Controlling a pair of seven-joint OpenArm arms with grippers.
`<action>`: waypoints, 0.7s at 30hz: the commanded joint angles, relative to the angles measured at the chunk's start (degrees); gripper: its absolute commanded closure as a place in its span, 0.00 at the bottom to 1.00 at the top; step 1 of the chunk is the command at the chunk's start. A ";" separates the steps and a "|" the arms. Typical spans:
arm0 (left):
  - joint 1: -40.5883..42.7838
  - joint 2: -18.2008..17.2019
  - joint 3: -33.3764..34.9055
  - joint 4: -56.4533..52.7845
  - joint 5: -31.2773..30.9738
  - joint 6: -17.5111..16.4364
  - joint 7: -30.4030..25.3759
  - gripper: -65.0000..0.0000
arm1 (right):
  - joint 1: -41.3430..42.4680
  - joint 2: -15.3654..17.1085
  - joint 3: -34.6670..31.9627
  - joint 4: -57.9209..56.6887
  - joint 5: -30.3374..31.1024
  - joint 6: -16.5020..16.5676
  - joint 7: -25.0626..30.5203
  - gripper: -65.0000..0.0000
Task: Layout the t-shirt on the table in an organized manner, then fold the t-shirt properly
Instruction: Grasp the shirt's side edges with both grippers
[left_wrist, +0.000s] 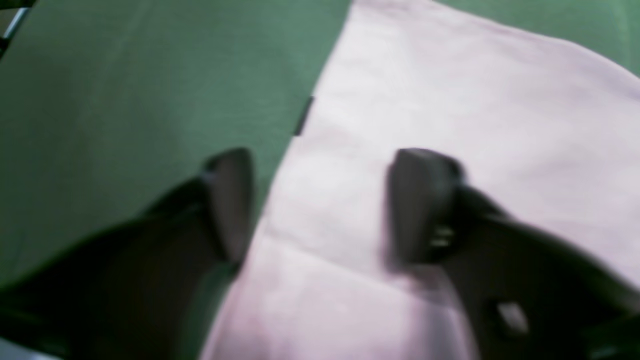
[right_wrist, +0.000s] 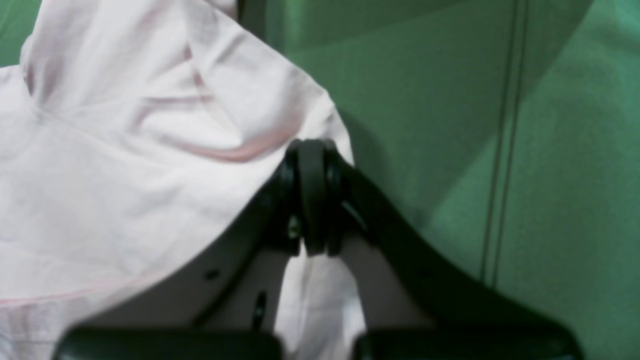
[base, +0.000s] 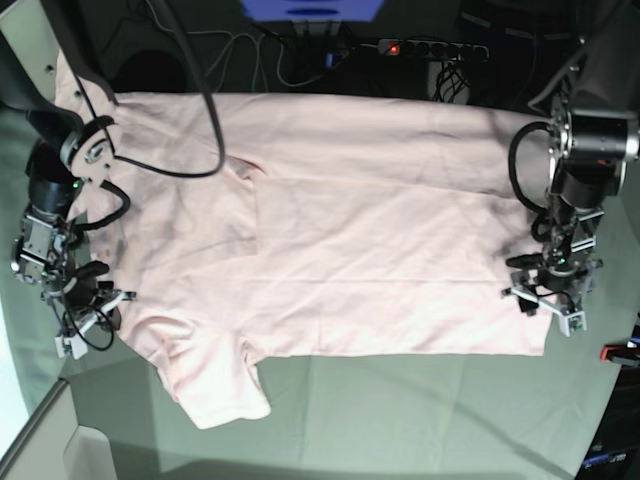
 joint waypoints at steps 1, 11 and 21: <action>-0.87 -0.88 0.04 0.43 0.48 0.76 0.57 0.61 | 1.70 0.85 -0.01 0.88 0.67 -0.01 1.36 0.93; -1.05 -1.15 -0.05 0.96 0.39 0.76 0.66 1.00 | 1.88 0.67 -0.01 0.88 0.76 -0.01 1.53 0.44; -0.78 -1.23 -0.05 1.04 0.39 0.76 0.57 1.00 | 1.88 0.67 -0.01 0.61 0.76 -0.01 1.89 0.38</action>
